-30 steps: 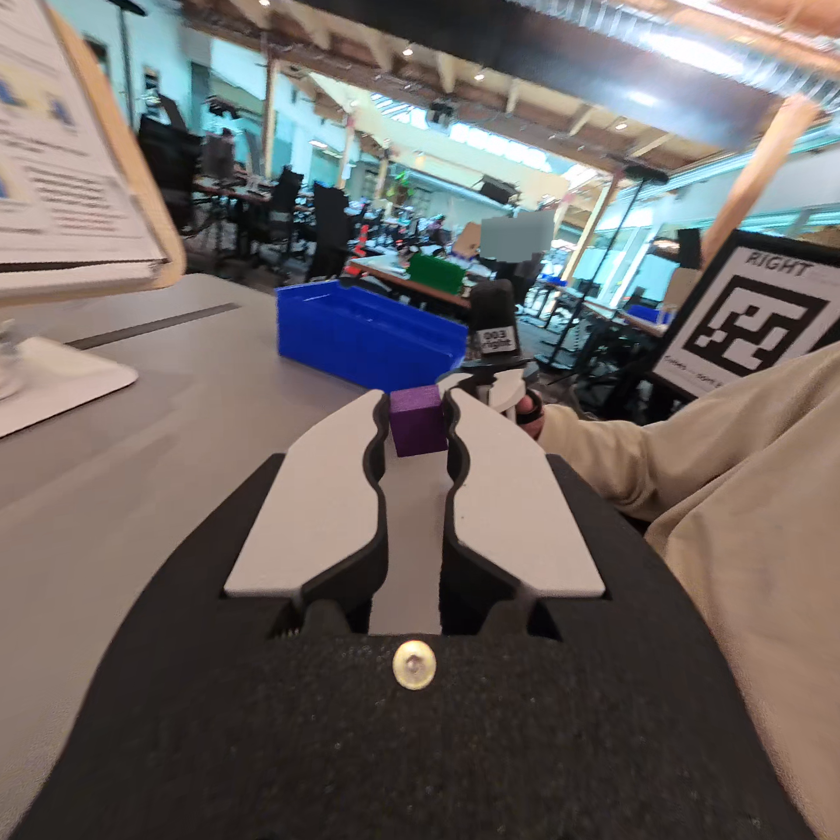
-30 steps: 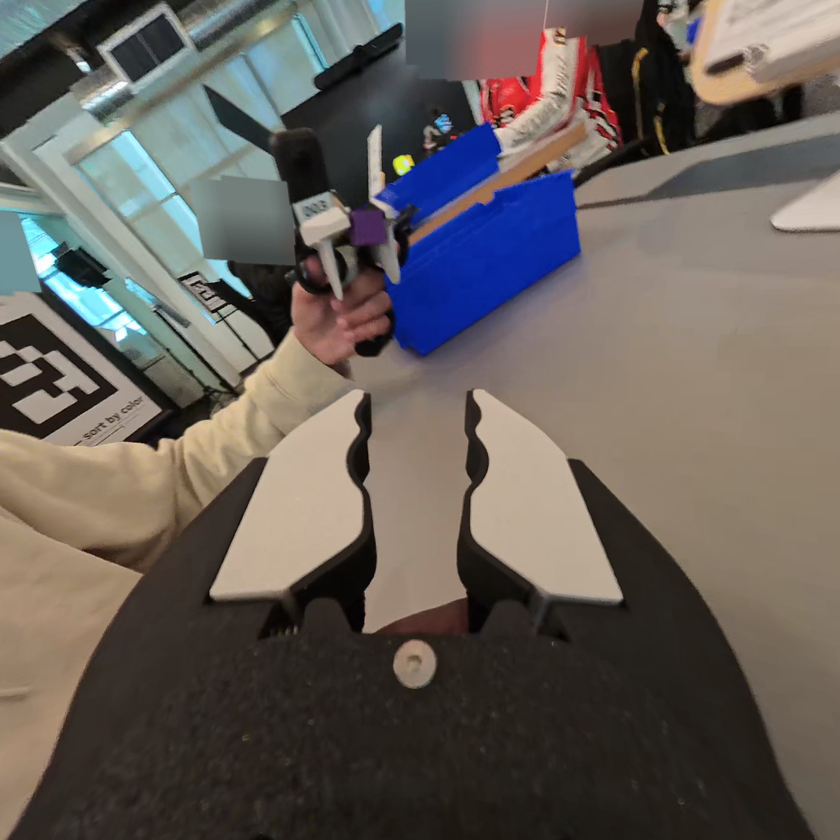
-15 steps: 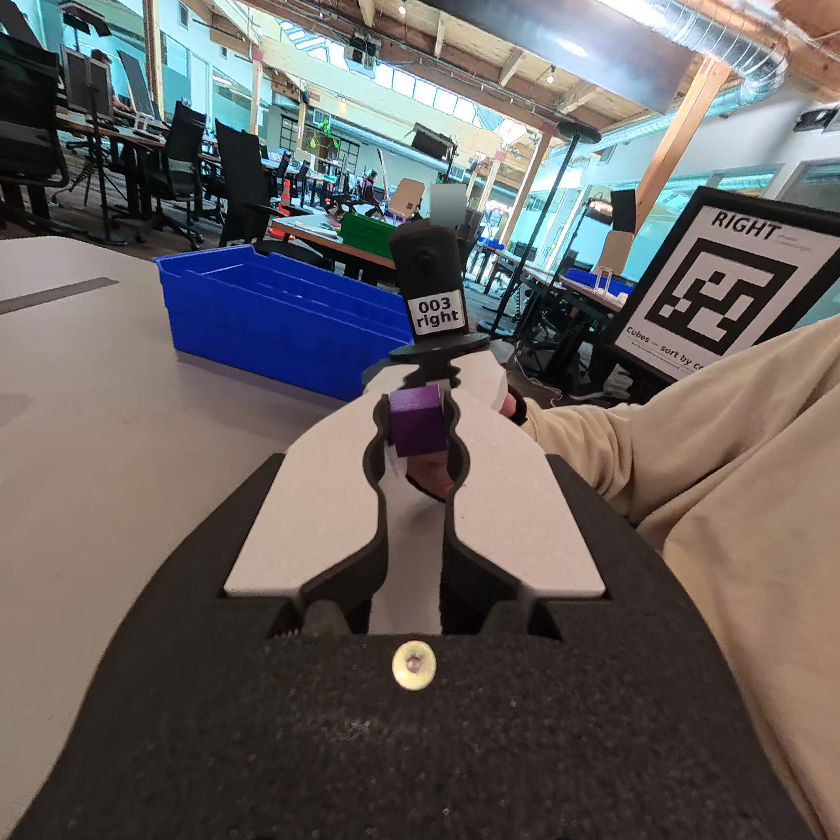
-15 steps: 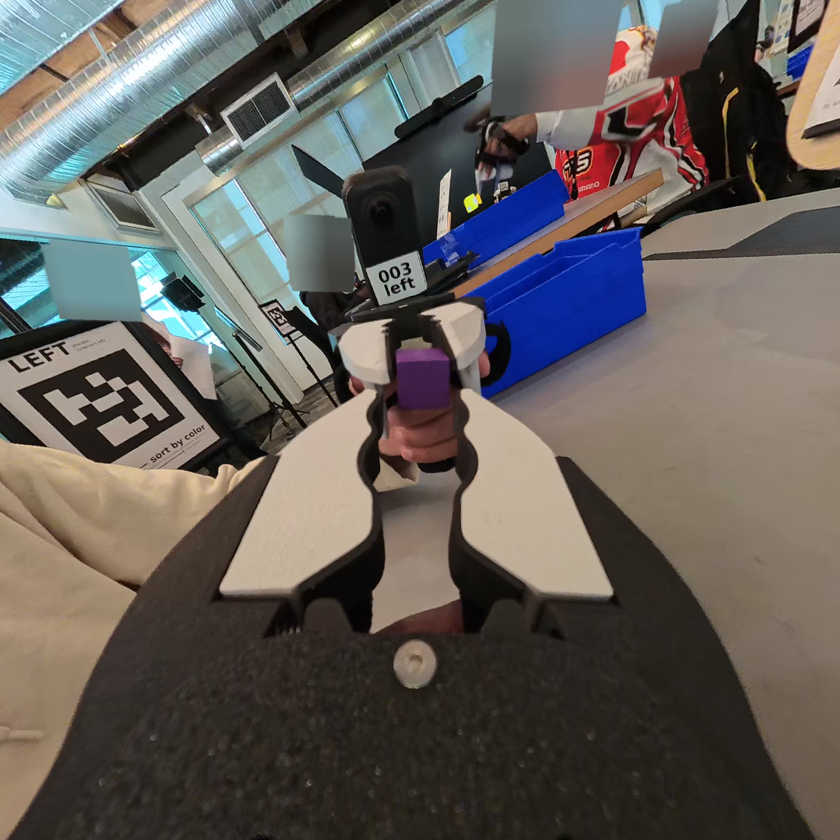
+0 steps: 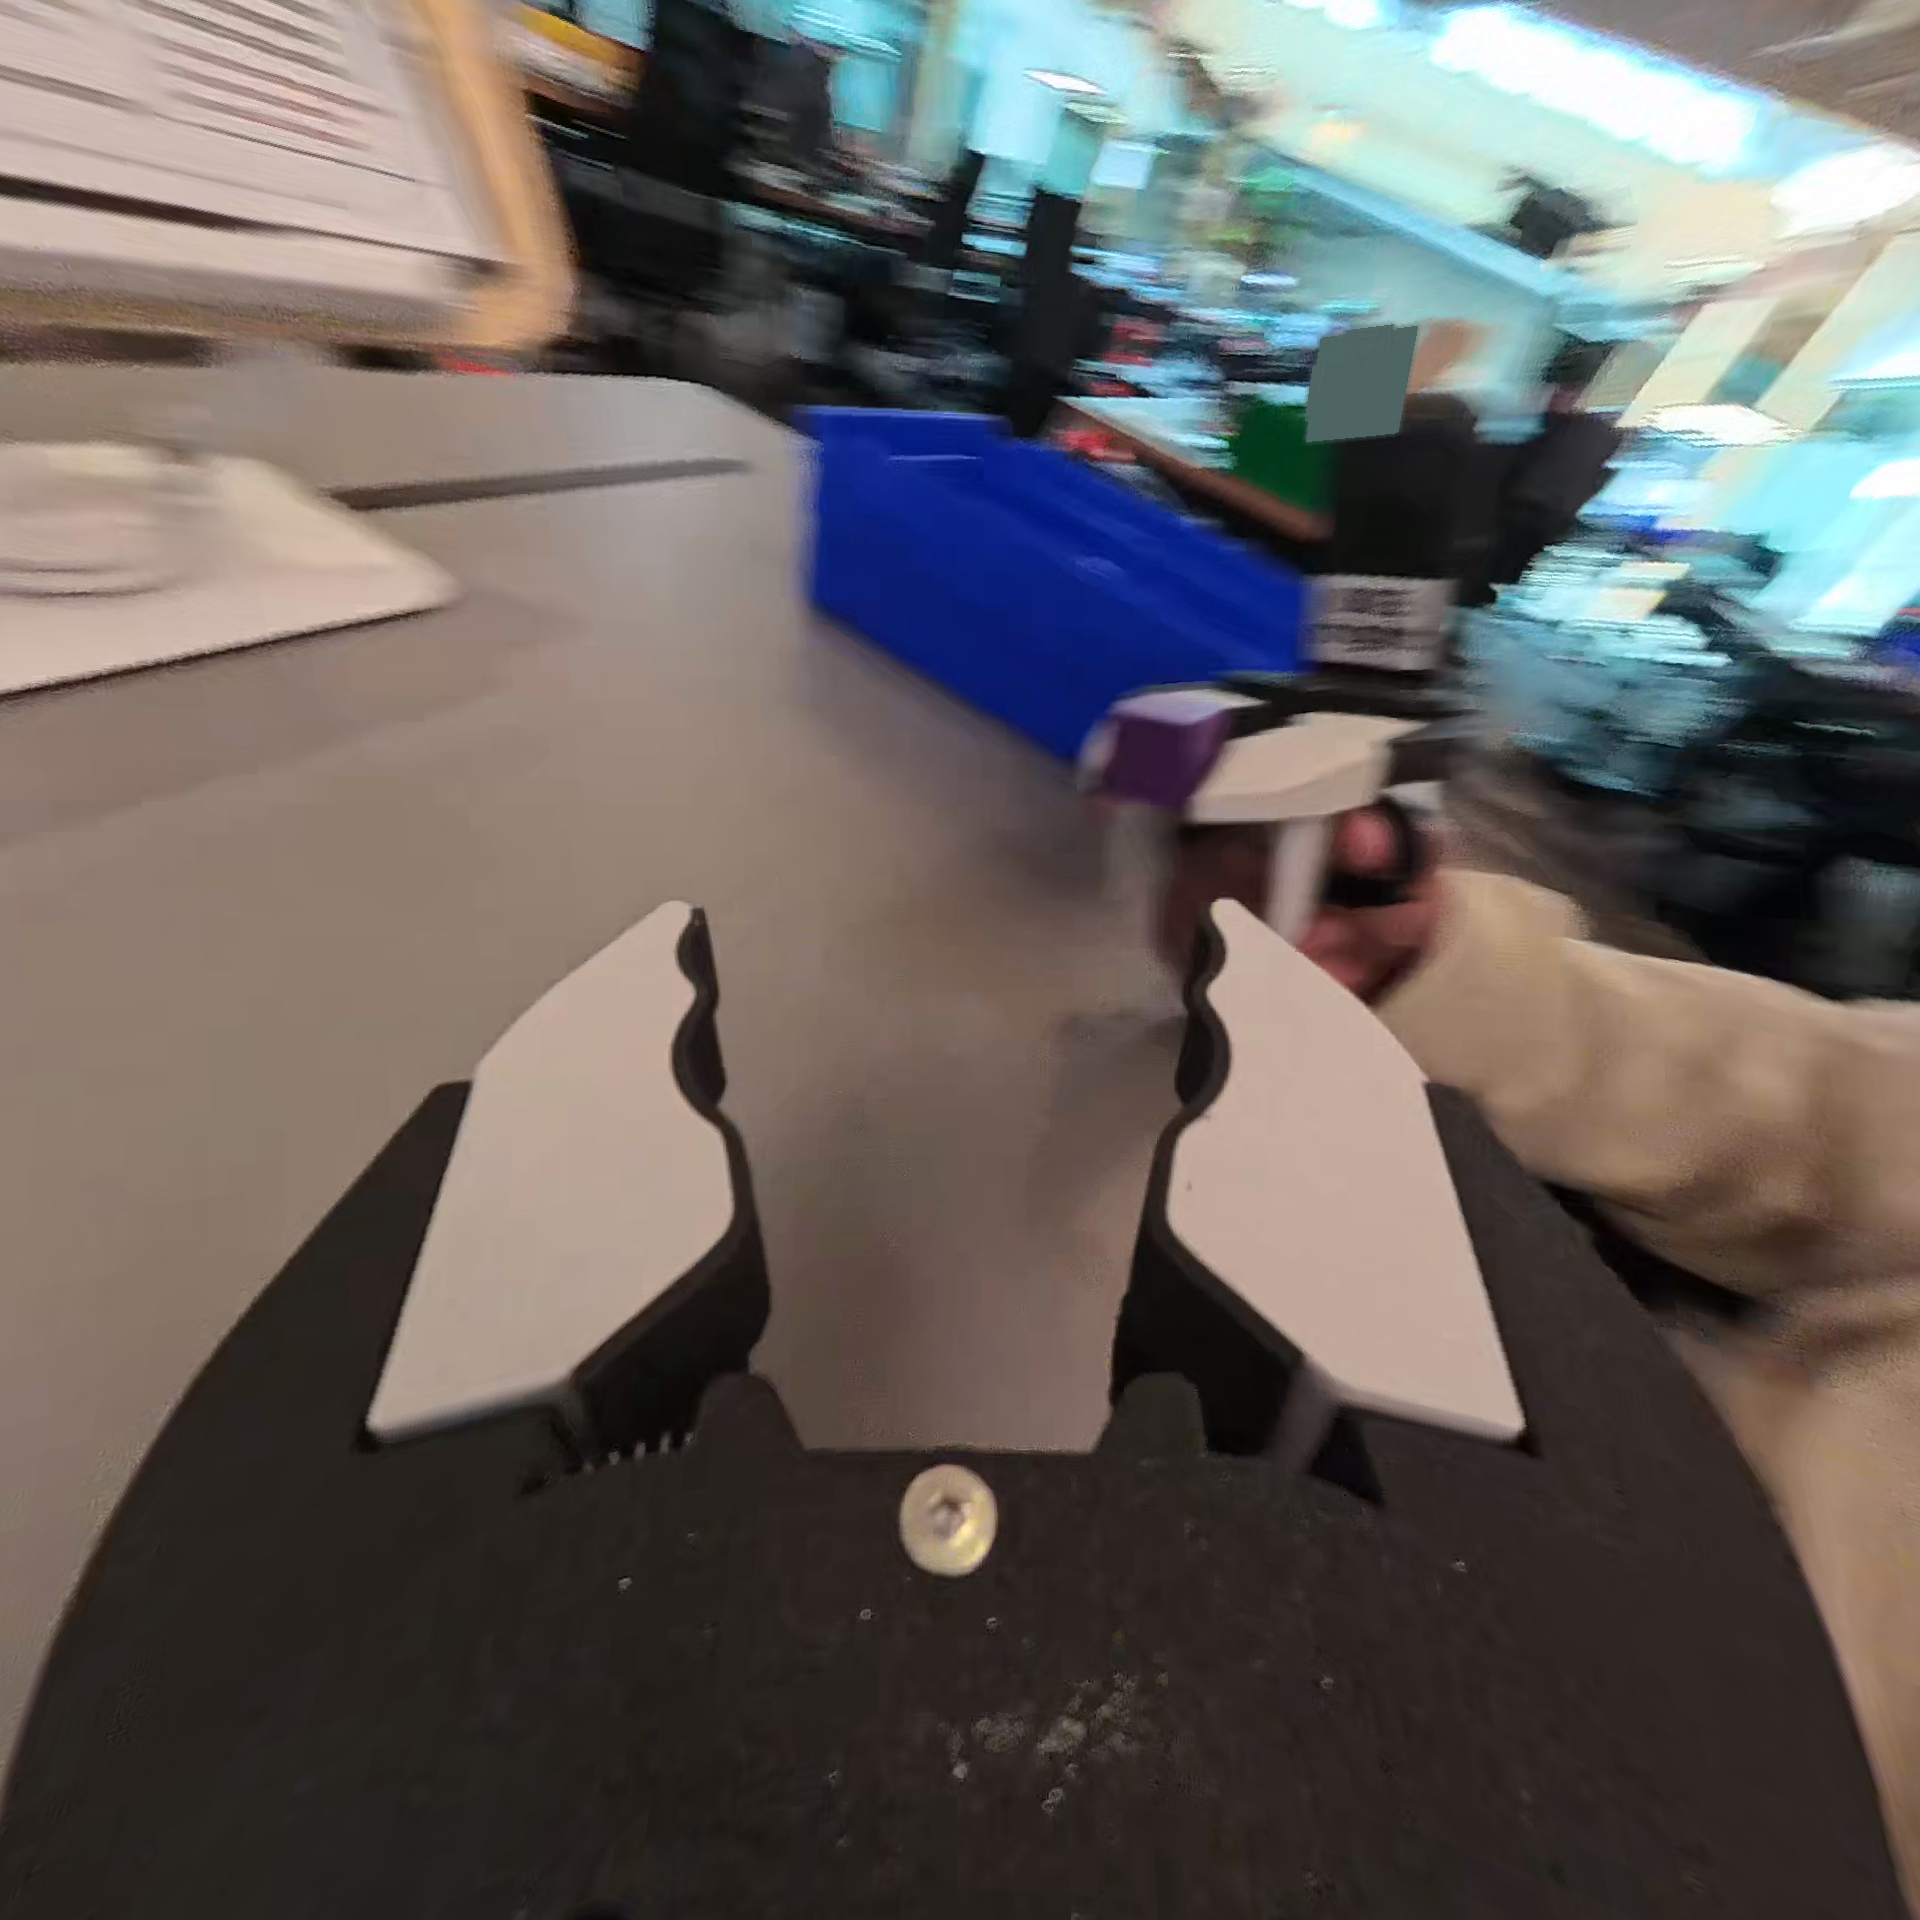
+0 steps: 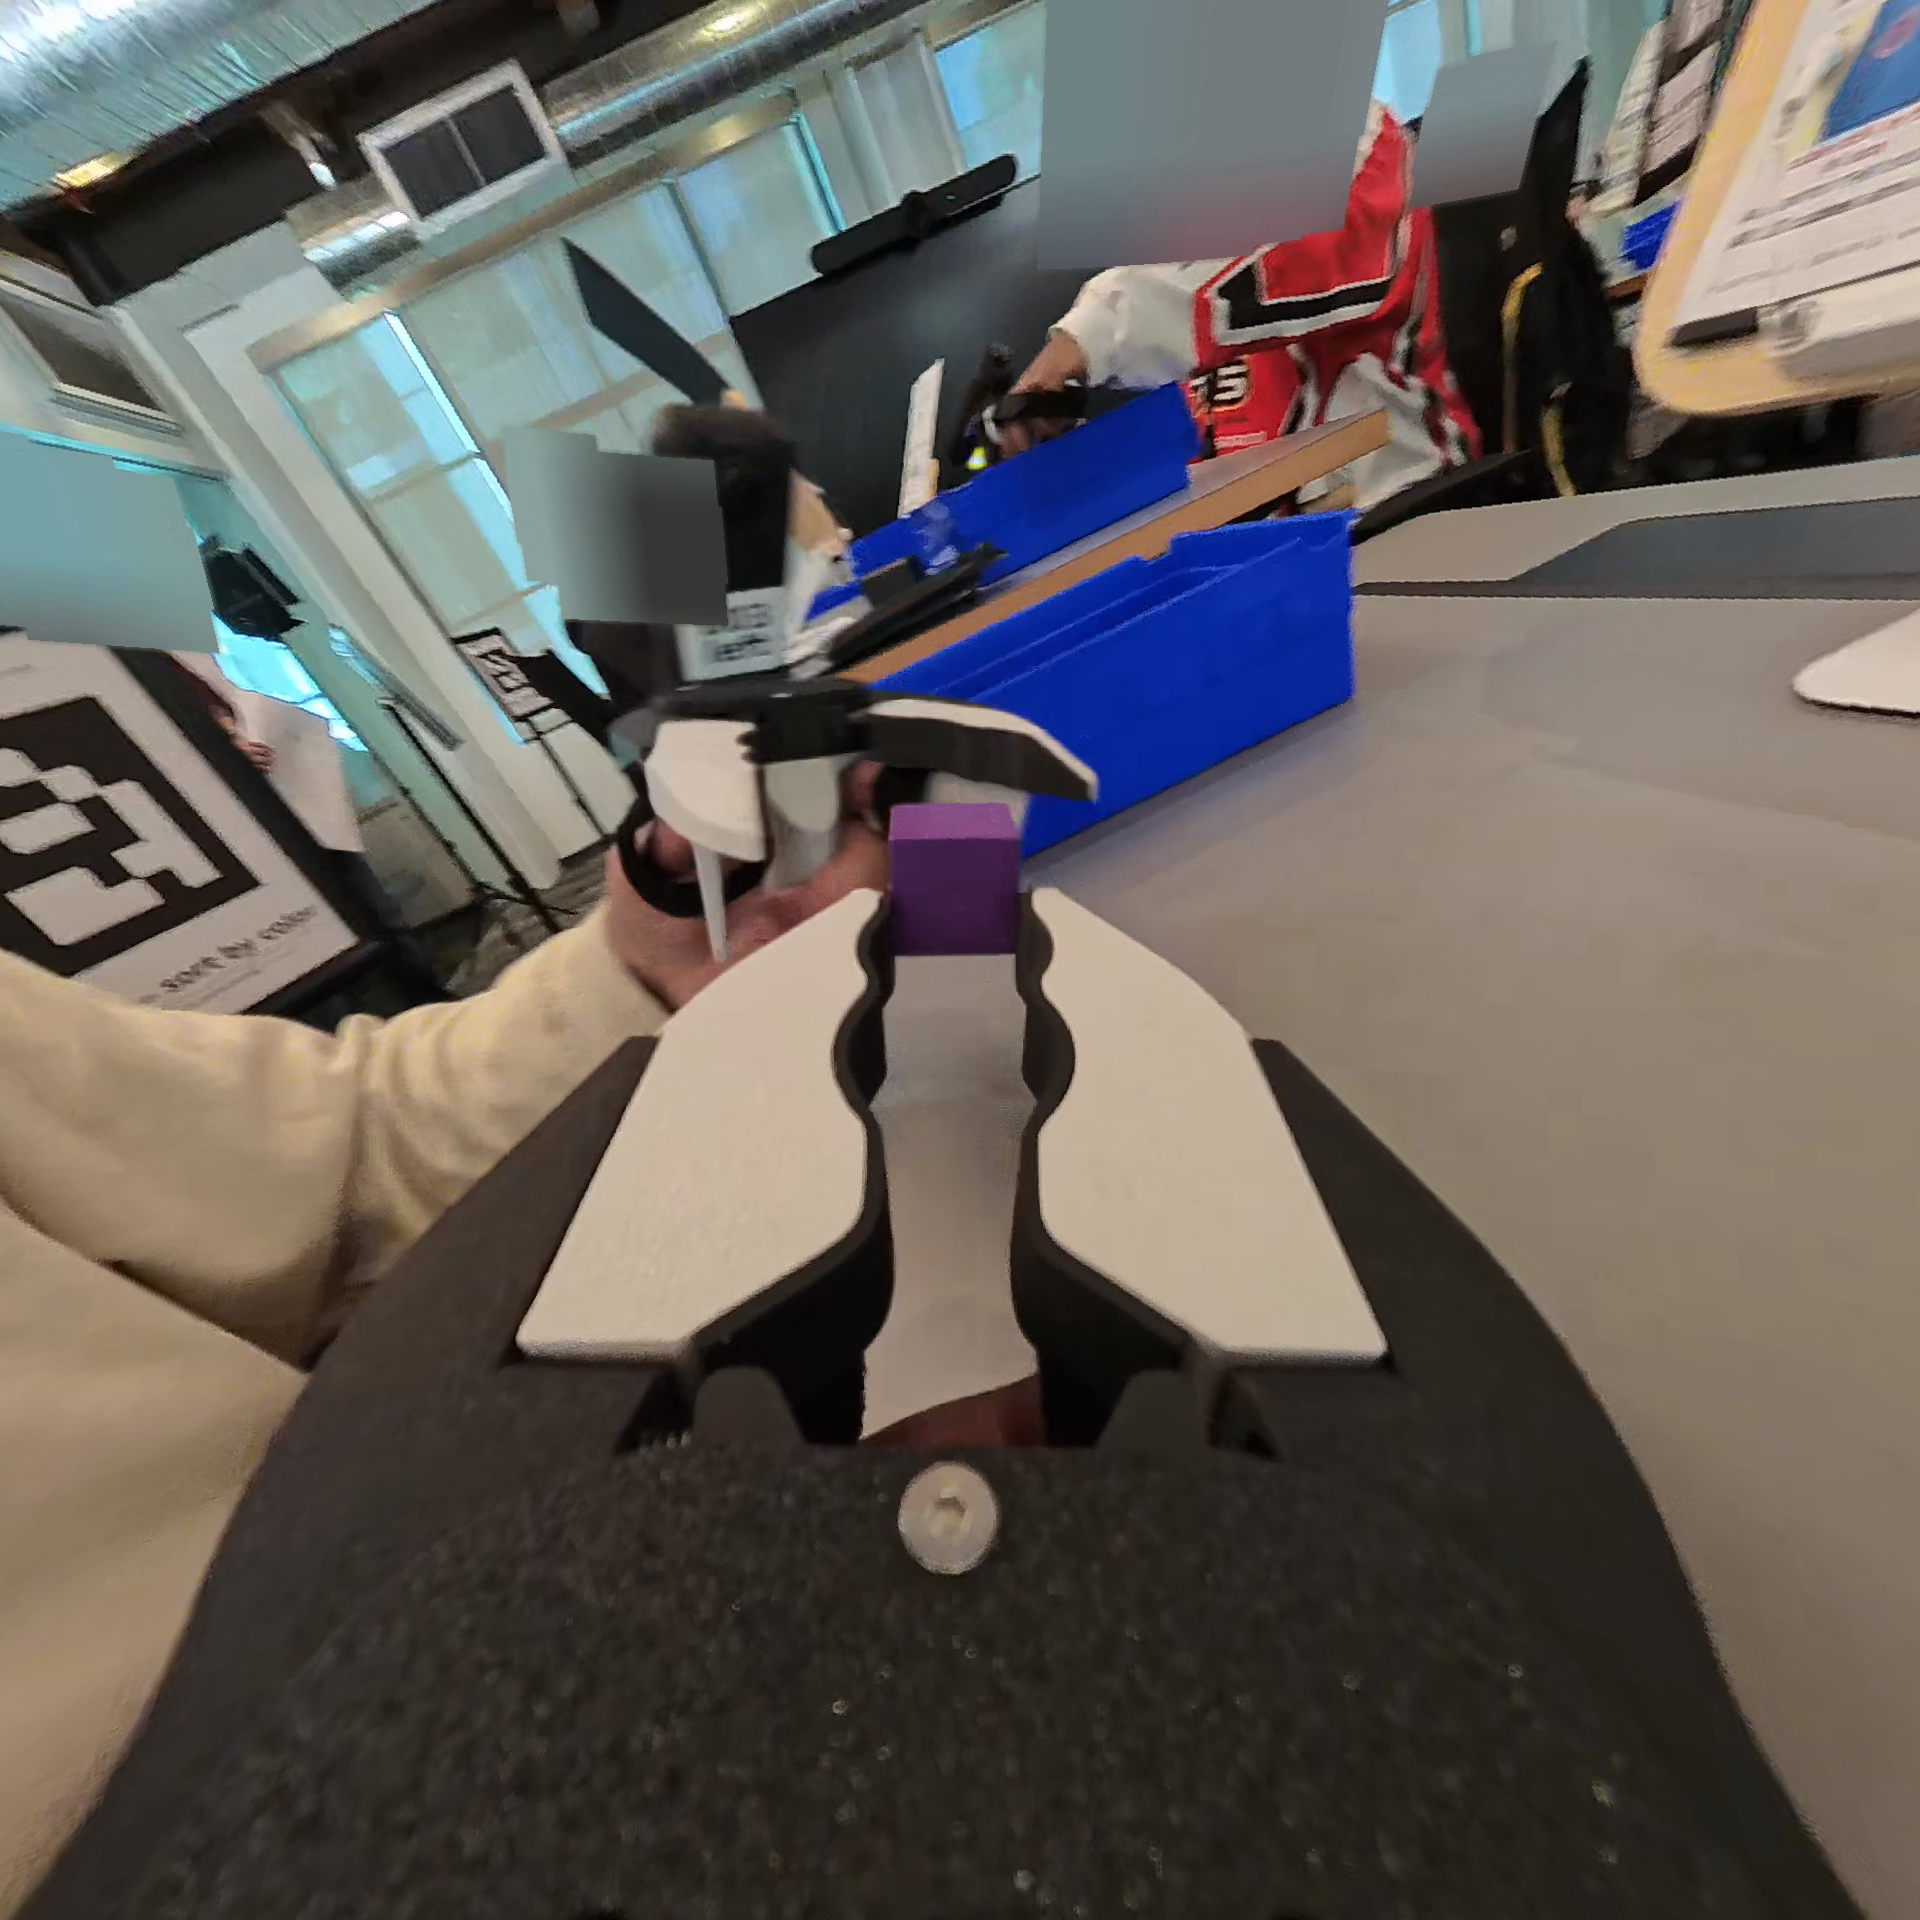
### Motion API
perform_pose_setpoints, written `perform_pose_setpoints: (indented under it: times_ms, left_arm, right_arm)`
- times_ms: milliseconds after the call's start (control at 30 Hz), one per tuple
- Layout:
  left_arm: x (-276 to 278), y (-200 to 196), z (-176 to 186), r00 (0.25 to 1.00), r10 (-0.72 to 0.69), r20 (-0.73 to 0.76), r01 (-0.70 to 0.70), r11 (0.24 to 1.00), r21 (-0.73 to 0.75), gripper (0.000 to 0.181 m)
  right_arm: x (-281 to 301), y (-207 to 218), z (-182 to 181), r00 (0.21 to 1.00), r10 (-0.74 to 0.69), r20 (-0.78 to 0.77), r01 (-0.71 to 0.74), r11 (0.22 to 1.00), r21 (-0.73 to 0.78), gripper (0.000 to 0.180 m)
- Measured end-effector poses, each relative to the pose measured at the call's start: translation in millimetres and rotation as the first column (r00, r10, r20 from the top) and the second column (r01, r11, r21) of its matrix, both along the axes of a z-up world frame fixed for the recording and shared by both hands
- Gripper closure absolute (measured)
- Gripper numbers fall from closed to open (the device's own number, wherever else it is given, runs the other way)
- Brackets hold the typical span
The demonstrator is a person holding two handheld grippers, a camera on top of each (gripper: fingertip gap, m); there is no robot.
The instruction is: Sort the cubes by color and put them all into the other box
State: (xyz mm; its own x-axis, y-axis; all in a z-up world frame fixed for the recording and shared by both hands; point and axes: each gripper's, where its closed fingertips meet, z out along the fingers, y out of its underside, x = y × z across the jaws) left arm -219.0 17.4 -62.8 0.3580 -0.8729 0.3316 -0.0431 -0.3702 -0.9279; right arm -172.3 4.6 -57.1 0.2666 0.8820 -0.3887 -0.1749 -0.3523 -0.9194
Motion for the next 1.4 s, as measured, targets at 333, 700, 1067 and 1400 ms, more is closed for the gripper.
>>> perform_pose_setpoints:
  times_ms: [333, 700, 1067, 1400]
  left_arm:
    - [-68.8, -3.4, -51.3, 0.867, 0.444, -0.226, -0.428, 0.896, 0.121, 0.124]
    - [-62.1, -11.2, -33.4, 0.815, 0.507, -0.28, -0.391, 0.839, 0.378, 0.108]
    - [-57.9, -7.8, -51.6, 0.823, 0.458, -0.336, -0.367, 0.88, 0.302, 0.109]
    - [-56.7, -9.7, -56.3, 0.828, 0.433, -0.357, -0.348, 0.895, 0.281, 0.108]
  right_arm:
    - [51.7, 12.8, -11.1, 0.894, -0.428, 0.131, 0.405, 0.898, 0.173, 0.158]
    - [150.7, 37.5, 55.5, 0.639, -0.69, 0.339, 0.554, 0.719, 0.419, 0.158]
    - [404.5, 152.1, -86.0, 0.144, -0.21, 0.967, 0.811, 0.585, 0.006, 0.157]
    - [424.9, 153.7, -115.7, -0.015, -0.025, 1.0, 0.839, 0.544, 0.026, 0.145]
